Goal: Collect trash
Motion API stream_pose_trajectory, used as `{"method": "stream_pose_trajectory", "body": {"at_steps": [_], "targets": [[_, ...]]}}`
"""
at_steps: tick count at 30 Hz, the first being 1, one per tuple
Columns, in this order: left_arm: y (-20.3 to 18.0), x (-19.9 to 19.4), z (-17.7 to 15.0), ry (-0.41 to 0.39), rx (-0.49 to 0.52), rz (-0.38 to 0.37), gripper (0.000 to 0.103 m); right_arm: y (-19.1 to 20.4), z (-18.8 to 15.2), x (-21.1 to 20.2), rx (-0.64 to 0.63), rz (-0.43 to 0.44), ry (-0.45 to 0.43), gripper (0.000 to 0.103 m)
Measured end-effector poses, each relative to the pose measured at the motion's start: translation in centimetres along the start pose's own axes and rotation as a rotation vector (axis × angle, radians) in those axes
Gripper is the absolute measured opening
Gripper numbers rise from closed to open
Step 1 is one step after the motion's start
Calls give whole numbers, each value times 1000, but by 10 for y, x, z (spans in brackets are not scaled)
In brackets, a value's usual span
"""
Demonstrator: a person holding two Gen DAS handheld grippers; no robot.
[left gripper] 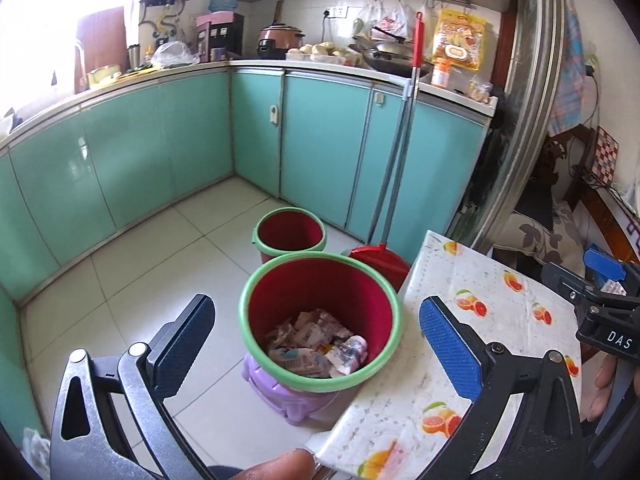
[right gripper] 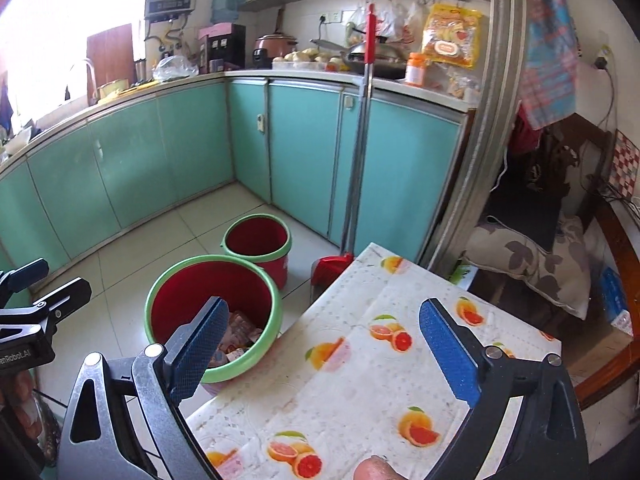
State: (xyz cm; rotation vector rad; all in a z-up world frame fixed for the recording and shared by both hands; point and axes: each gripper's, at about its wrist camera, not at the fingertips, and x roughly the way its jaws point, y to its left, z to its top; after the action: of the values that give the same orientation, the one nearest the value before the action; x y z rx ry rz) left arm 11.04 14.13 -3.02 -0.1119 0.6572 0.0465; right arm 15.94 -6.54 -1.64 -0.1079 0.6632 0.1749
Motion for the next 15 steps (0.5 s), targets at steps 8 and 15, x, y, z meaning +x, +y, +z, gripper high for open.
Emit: {"method": "stream_pose_trajectory", "body": {"at_steps": [8,15], "targets": [[-45,-34,6,-69,79,-44,103,-54,-18,-83,66,-76,-87,97],[-76,-51,2,-104,137,-58,103,-72,-26,-130,105,-99,-127,97]]}}
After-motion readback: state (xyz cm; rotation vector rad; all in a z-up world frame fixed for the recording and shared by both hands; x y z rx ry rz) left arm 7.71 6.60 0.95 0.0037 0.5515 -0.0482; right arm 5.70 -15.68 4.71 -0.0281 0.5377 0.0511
